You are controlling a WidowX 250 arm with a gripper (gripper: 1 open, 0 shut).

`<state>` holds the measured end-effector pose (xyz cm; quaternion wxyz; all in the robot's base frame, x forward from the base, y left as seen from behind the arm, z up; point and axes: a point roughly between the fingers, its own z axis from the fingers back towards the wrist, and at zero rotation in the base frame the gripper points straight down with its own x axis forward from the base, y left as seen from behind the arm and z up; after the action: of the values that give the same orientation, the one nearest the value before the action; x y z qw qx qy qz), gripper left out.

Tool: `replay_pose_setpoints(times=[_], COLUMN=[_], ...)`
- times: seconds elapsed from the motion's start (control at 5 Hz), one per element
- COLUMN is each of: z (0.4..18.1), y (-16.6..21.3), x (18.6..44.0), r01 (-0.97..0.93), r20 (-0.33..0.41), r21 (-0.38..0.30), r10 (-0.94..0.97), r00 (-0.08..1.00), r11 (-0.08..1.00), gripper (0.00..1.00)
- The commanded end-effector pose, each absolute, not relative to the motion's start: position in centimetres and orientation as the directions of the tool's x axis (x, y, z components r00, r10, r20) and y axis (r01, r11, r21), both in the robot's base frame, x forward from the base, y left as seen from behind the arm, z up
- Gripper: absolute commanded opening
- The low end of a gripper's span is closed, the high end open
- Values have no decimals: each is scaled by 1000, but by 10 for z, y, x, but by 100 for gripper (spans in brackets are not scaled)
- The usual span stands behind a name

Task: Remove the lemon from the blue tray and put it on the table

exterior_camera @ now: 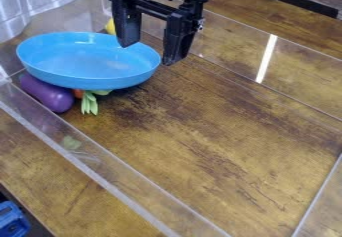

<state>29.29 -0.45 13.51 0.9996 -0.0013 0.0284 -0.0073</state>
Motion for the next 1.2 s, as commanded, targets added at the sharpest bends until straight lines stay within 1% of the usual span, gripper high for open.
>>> replay_pose_setpoints(times=[0.0, 0.2, 0.4, 0.8, 1.0], z=[135, 131, 123, 112, 114], y=[-8, -5, 7, 34, 42], x=[286, 275, 260, 264, 259], r01=[16, -5, -72, -76, -66], r20=[-71, -86, -80, -88, -93], r21=[-5, -6, -16, -16, -16], r10=[-16, 4, 71, 75, 64], r00=[997, 996, 994, 993, 994], r11=[1000, 1000, 997, 997, 998], gripper=[100, 100, 100, 100, 100])
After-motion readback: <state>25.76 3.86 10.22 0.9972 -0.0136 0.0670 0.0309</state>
